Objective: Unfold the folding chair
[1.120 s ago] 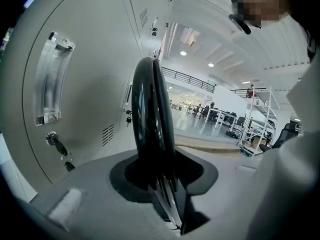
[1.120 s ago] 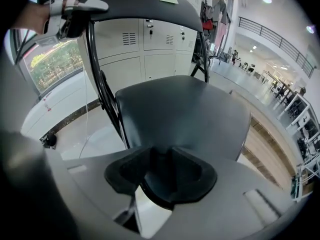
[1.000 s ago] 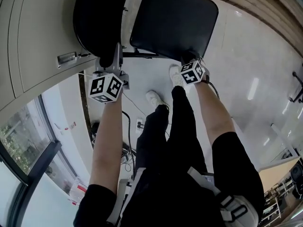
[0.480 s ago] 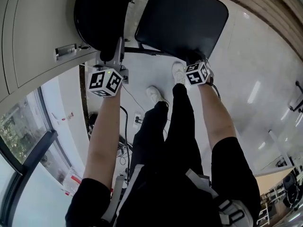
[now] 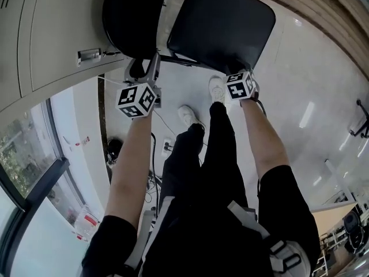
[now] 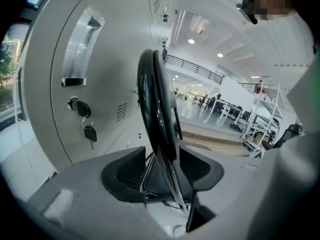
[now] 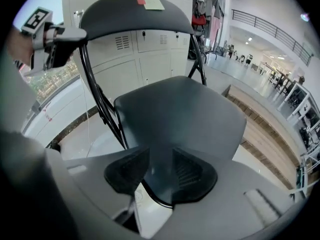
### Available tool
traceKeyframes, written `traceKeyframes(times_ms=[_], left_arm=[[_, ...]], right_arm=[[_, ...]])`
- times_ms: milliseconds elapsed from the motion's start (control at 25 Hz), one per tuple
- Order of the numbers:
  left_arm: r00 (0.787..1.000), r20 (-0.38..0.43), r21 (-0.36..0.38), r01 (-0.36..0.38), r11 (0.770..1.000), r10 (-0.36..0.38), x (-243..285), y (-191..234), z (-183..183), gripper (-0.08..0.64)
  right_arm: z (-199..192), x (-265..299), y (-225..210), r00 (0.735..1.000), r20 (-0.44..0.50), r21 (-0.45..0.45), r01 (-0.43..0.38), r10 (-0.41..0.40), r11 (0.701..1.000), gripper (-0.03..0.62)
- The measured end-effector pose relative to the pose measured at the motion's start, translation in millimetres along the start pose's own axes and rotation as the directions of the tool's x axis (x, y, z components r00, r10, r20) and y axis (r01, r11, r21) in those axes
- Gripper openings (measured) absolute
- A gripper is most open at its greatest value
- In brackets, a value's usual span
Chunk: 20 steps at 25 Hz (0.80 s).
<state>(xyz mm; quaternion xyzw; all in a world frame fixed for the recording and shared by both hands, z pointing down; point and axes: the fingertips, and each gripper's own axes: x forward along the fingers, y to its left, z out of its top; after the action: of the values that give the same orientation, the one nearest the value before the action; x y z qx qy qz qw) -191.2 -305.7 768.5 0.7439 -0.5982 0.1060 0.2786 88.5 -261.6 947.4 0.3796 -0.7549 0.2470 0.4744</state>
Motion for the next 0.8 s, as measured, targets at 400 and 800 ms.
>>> traceKeyframes(times_ms=[400,800], left_arm=[[0.986,-0.169,-0.04,-0.014,0.999,0.007,-43.5,-39.4,-3.6,0.217],[0.983,-0.112,0.122,0.156,0.98,-0.142,-115.0,-96.7,67.5,0.041]], right_arm=[[103.2,-123.3,14.7,0.981,0.196,0.12,-0.026,0.002,0.992,0.006],[156.7,-253.2,53.3,0.937,0.34,0.153,0.026,-0.078,0.988,0.005]])
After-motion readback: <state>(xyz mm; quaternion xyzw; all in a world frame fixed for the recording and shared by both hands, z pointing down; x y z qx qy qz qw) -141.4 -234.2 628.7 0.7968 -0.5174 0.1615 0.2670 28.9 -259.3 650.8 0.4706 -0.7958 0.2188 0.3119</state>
